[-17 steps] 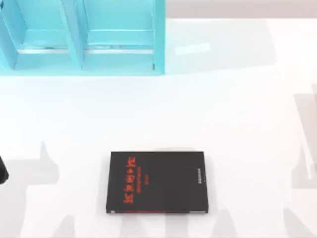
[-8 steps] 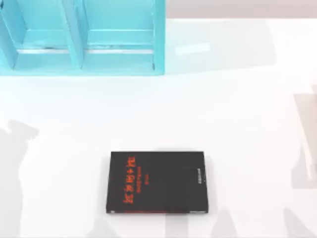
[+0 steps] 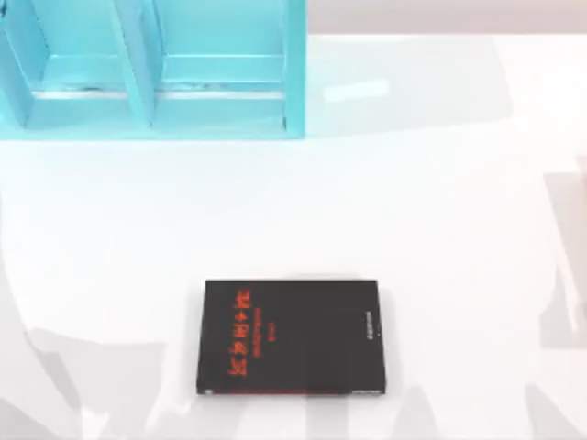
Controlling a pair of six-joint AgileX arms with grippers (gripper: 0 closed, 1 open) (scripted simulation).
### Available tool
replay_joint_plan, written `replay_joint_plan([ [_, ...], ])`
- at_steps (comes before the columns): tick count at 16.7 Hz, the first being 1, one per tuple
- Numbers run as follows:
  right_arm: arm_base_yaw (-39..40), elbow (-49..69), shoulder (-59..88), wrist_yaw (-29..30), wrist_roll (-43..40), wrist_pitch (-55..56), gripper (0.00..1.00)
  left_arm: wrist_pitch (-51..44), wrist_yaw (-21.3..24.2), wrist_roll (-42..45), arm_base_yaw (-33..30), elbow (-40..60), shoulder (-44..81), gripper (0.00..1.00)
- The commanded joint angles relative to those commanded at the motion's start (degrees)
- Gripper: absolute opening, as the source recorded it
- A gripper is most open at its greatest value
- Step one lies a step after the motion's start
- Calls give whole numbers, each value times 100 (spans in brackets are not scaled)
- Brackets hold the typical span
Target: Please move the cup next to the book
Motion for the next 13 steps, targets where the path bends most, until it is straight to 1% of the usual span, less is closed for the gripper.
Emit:
replay_joint_plan([
  [3,0,0,0,0,0,0,100,-752,83,1190,321,690,1344,100],
  [7,0,0,0,0,0,0,100,-1442,213,2419,616,1411,2803,100],
  [10,0,0,0,0,0,0,100,-1720,296,3055,740,1753,3520,100],
  [13,0,0,0,0,0,0,100,-1825,338,3274,788,1862,3843,100],
])
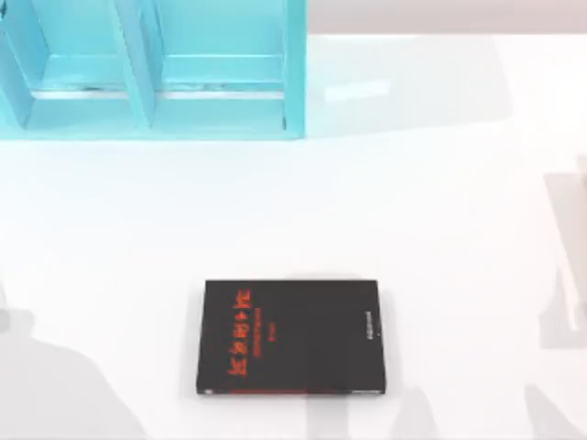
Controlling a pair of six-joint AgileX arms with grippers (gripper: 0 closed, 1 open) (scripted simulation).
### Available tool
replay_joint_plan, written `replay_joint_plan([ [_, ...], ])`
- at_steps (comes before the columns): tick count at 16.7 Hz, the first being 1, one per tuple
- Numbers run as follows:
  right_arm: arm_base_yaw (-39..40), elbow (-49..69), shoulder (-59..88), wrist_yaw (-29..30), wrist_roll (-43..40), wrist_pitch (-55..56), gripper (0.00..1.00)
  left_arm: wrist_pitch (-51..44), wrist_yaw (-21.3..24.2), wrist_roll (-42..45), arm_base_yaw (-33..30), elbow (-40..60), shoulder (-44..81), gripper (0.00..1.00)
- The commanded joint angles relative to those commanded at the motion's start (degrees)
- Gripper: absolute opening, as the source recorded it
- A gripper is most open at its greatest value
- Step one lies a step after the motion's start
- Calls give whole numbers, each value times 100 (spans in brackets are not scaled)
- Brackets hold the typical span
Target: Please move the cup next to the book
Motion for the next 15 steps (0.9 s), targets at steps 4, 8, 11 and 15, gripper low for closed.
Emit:
replay_joint_plan([
  [4,0,0,0,0,0,0,100,-5,3,9,3,4,18,100],
  [8,0,0,0,0,0,0,100,232,2,-5,-12,-212,70,100],
  [11,0,0,0,0,0,0,100,913,4,2,-6,-702,226,100],
  [15,0,0,0,0,0,0,100,1917,5,26,15,-1425,471,100],
])
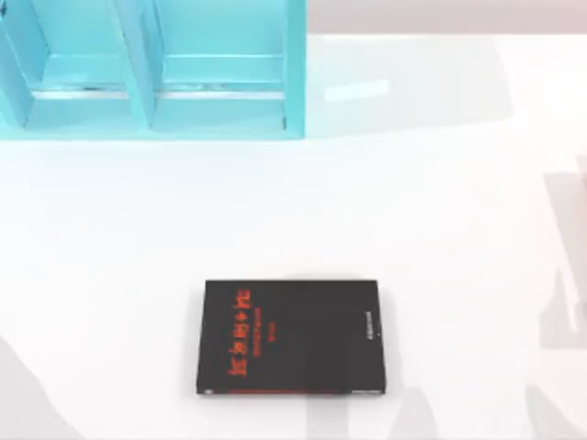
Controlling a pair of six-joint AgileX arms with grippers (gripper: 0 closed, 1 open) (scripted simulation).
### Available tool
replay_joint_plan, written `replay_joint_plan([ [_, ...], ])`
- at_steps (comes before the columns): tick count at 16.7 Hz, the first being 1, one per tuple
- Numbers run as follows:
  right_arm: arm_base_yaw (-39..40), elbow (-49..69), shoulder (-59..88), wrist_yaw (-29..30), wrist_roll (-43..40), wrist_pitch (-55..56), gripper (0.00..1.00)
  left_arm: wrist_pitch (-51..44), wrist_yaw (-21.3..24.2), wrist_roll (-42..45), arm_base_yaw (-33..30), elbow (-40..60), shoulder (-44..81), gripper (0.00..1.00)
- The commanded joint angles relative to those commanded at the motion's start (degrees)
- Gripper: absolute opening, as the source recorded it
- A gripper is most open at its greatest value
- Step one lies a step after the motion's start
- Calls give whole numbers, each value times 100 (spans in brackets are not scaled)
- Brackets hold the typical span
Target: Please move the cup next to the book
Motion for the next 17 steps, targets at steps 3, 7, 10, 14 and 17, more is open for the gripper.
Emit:
replay_joint_plan([
  [3,0,0,0,0,0,0,100,196,0,7,4,-177,59,100],
  [7,0,0,0,0,0,0,100,196,0,7,4,-177,59,92],
  [10,0,0,0,0,0,0,100,196,0,7,4,-177,59,70],
  [14,0,0,0,0,0,0,100,196,0,7,4,-177,59,40],
  [17,0,0,0,0,0,0,100,196,0,7,4,-177,59,17],
])
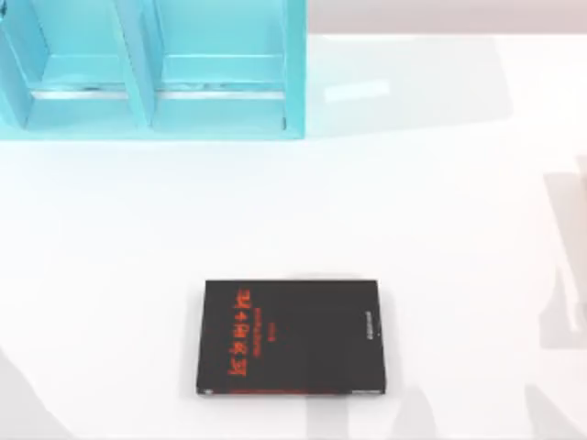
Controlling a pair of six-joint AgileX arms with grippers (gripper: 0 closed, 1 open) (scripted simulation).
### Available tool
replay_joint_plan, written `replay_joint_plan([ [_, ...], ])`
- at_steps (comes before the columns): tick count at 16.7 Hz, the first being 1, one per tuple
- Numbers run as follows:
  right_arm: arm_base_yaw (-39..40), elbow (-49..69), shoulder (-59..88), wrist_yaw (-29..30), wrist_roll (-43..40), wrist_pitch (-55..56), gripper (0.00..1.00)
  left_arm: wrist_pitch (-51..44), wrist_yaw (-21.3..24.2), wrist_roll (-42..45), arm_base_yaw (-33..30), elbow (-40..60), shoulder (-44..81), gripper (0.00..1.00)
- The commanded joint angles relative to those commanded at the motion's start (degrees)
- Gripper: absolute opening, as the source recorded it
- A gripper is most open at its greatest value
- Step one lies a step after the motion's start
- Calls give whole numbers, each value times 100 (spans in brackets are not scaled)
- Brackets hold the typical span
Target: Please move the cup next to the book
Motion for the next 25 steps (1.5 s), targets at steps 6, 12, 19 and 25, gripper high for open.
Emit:
replay_joint_plan([
  [6,0,0,0,0,0,0,100,0,0,0,0,0,0,0],
  [12,0,0,0,0,0,0,100,-24,1,14,-14,17,-14,0],
  [19,0,0,0,0,0,0,100,-979,-1,2,-11,631,-315,0],
  [25,0,0,0,0,0,0,100,-1053,-3,-44,-57,665,-311,0],
])
